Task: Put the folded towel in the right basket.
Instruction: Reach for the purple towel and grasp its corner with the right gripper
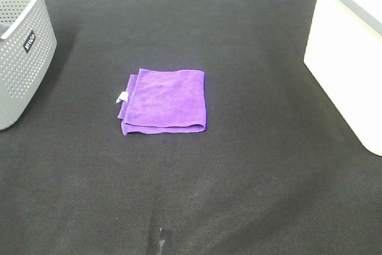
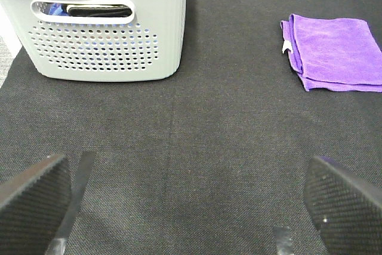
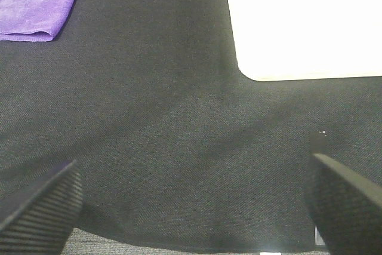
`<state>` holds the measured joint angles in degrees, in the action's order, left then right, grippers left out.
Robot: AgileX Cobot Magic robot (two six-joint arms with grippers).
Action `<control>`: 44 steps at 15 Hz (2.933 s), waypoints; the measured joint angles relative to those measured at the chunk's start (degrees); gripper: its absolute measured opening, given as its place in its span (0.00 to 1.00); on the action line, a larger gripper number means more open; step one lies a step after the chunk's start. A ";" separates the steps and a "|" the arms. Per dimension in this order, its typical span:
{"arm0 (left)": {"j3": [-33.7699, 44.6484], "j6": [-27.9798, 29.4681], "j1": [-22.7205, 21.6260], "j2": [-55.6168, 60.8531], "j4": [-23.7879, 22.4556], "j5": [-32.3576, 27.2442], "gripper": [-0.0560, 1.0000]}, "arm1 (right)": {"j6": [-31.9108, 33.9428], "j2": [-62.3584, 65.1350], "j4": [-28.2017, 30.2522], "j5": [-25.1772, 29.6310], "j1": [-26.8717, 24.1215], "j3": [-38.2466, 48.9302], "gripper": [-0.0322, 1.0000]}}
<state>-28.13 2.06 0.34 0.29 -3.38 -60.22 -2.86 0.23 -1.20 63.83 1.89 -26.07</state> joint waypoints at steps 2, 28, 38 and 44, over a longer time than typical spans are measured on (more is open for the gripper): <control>0.00 0.00 0.00 0.00 0.00 0.00 0.99 | 0.00 0.00 0.00 0.00 0.00 0.00 0.96; 0.00 0.00 0.00 0.00 0.00 0.00 0.99 | 0.23 0.00 -1.49 0.00 0.00 0.00 0.96; 0.00 0.00 0.00 0.00 0.00 0.00 0.99 | 0.23 0.00 -1.55 0.00 0.00 0.00 0.96; 0.00 0.00 0.00 0.00 0.00 0.00 0.99 | 0.23 0.00 -1.55 0.00 0.00 0.00 0.96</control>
<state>-28.13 2.06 0.34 0.29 -3.38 -60.22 -2.64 0.23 -2.75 63.83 1.89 -26.07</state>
